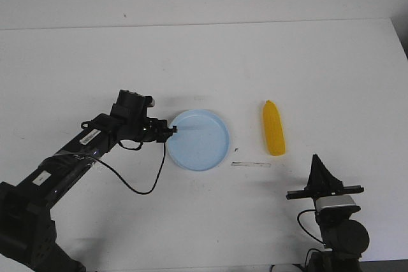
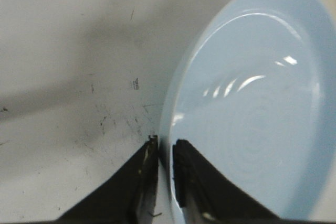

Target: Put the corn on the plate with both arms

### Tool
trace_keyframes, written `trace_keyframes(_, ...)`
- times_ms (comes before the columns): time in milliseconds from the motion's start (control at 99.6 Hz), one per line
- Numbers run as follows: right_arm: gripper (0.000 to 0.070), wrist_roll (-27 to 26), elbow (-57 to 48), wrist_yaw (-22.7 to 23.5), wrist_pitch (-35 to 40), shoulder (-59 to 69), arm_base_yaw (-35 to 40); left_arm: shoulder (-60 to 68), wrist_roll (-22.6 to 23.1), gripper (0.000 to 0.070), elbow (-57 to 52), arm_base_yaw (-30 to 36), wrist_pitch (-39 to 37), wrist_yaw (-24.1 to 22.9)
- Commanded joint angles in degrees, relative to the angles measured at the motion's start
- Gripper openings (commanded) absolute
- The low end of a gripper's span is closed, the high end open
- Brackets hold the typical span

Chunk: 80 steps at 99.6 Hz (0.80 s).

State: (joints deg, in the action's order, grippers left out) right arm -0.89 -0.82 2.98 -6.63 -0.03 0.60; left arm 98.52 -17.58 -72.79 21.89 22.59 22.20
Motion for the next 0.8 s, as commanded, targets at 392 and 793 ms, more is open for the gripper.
trace_keyframes(392, 0.0008, -0.59, 0.09, -0.02, -0.59, 0.09, 0.00, -4.42, 0.22, 0.0165, -0.37, -0.09, -0.15, -0.15)
trace_keyframes(793, 0.0008, -0.59, 0.09, -0.02, -0.61, 0.09, 0.00, -22.71, 5.42, 0.0024, 15.39, -3.04, -21.62, -10.49)
